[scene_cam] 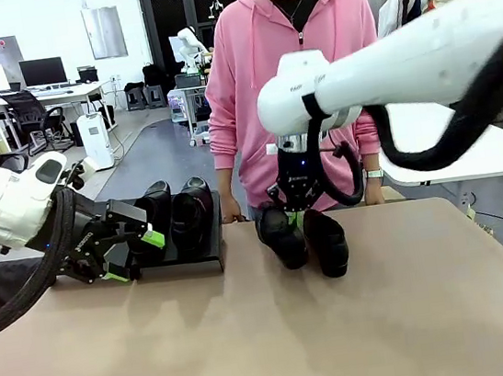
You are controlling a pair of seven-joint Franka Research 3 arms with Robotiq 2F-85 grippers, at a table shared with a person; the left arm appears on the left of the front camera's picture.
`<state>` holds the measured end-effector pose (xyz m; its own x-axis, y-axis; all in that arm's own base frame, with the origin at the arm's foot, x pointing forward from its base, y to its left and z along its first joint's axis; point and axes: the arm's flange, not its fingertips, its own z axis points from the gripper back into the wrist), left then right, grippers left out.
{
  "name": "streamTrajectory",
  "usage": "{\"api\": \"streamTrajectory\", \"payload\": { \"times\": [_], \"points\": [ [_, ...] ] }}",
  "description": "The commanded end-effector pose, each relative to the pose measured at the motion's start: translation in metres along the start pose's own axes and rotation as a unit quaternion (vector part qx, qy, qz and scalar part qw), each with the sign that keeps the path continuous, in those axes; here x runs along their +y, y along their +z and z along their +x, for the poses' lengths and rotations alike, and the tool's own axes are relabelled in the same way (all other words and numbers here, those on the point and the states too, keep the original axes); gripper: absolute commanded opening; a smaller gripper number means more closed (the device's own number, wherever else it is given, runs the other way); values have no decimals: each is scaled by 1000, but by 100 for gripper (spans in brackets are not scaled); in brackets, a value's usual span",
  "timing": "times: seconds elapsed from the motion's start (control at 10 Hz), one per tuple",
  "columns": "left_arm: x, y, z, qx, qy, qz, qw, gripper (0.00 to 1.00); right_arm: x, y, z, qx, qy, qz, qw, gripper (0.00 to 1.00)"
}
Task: Organize the shoes by placing them on the stand.
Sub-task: Pick up one Shoe and place it in the middle of the table.
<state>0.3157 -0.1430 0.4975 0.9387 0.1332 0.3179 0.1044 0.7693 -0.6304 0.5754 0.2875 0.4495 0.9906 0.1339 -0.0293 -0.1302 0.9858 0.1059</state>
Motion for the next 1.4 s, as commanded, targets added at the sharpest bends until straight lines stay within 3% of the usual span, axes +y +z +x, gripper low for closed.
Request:
{"api": "streamTrajectory", "payload": {
  "times": [0.0, 0.2, 0.3, 0.4, 0.5, 0.8, 0.9, 1.0, 1.3],
  "points": [
    [0, 2, -2, 2, 2, 1, 1000, 100, 7, 14, -98, -16, 59, -9, 998, 0],
    [0, 2, -2, 2, 2, 1, 1000, 100, 16, -1, -152, -41, 51, 10, 998, 0],
    [0, 2, -2, 2, 2, 1, 1000, 100, 10, -9, -160, -33, 26, 39, 998, 0],
    [0, 2, -2, 2, 2, 1, 1000, 100, 1, -12, -150, -22, 16, 61, 998, 0],
    [0, 2, -2, 2, 2, 1, 1000, 100, 25, 3, -155, -14, 45, -2, 999, 0],
    [0, 2, -2, 2, 2, 1, 1000, 100, 25, 3, -155, -14, 45, -2, 999, 0],
    [0, 2, -2, 2, 2, 1, 1000, 100, 19, -9, -162, -10, 39, 8, 999, 0],
    [0, 2, -2, 2, 2, 1, 1000, 100, 28, -3, -170, -41, 28, 62, 997, 0],
    [0, 2, -2, 2, 2, 1, 1000, 100, 84, -18, -226, -61, -95, 92, 989, 0]
  ]
}}
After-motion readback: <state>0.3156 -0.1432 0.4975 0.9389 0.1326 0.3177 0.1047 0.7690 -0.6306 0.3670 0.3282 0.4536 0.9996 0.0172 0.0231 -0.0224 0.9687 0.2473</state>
